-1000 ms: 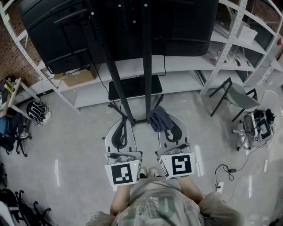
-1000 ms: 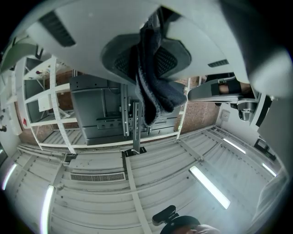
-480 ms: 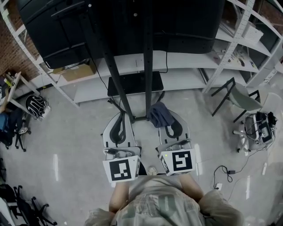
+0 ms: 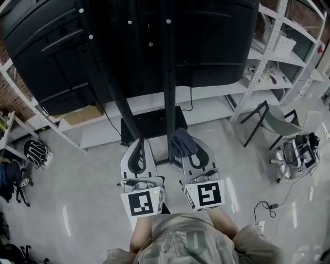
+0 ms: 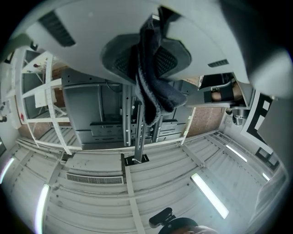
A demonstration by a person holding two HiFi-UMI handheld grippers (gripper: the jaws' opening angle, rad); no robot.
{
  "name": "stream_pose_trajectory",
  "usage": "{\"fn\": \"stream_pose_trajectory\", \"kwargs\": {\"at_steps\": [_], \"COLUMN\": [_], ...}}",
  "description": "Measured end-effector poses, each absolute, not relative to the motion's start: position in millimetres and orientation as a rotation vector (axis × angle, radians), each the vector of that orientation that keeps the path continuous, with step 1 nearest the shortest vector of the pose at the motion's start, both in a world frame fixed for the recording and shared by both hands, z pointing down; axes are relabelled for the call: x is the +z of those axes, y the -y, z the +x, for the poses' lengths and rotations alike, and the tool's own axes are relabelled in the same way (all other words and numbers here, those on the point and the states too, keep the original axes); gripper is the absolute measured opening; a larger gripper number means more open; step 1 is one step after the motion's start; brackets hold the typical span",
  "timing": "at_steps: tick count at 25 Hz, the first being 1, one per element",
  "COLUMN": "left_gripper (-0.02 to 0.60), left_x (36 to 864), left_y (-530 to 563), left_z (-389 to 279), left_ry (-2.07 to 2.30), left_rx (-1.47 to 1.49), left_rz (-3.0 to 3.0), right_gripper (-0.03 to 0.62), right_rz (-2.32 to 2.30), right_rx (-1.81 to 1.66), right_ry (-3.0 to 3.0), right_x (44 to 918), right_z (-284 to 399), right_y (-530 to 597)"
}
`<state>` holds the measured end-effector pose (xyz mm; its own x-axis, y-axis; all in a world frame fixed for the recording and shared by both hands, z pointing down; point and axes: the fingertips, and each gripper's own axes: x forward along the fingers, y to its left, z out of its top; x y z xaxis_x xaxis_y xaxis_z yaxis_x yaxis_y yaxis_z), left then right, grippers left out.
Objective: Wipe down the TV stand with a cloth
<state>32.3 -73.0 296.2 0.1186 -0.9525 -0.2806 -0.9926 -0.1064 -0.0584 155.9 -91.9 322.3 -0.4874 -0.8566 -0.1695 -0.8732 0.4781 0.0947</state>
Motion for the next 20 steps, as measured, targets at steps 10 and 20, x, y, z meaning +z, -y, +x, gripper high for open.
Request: {"fn": "stream_pose_trajectory", "kwargs": {"at_steps": [10,20], "left_gripper": [0.015,0.015], "left_x": [270.3,285.2], "left_y": [166.4,235.3], "left_z": [9.0,-2.0], "left_ry": [-1.816,-1.723], "left_rx": [0.306,0.266], "left_rz": [-2.254,-2.374], "right_gripper": [0.059,0.059], "right_rz": [-1.61,-1.733], "right_rx": [0.296,0.256], "right_ry": [-2.52,-2.462], "right_x": [291.9,306.8], "right_z": [116.2,106.1], "right_y": [185.7,247.1]}}
